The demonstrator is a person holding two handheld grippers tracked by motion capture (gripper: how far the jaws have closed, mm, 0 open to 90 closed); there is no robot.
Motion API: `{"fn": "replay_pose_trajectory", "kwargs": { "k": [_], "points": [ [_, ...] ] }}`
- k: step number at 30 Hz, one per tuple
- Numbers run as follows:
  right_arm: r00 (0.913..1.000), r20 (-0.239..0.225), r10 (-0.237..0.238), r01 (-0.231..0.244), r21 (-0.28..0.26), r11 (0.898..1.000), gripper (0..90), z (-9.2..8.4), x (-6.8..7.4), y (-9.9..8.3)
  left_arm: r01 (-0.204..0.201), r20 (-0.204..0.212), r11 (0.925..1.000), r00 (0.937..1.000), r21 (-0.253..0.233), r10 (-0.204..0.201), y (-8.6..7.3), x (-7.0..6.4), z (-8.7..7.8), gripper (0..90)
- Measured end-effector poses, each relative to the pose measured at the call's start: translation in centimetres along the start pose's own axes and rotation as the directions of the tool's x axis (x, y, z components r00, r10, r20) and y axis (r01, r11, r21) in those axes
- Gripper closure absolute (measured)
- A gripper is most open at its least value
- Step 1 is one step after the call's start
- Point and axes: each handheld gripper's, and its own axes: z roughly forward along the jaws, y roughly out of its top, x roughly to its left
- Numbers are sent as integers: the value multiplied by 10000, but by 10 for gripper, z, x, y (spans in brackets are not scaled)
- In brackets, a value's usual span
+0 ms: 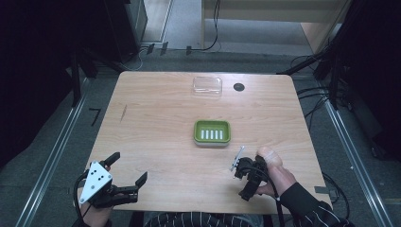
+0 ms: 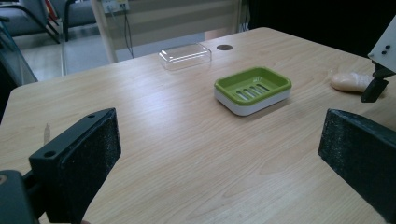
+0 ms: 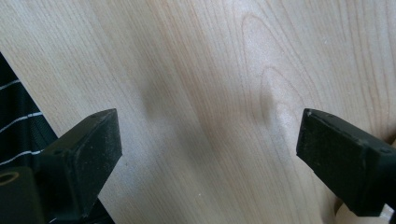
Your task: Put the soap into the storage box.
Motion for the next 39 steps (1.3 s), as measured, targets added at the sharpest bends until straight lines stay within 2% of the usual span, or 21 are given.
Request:
{"fn": "replay_pose_trajectory", "kwargs": {
  "k": [19, 30, 39],
  "points": [
    [9995, 259, 172, -171, -44, 9998, 73, -6, -4, -3, -8, 67, 10000, 10000, -9, 8, 0, 1, 0, 0],
    [9953, 514, 815, -803, -252, 9965, 73, -15, -16, -11, -10, 81, 10000, 10000, 8, 10, -1, 0, 0, 0],
    [9871, 663, 1458, -1432, -422, 9888, 75, -21, -28, -17, 25, 81, 10000, 10000, 1, -25, -1, 1, 0, 0]
  ]
}}
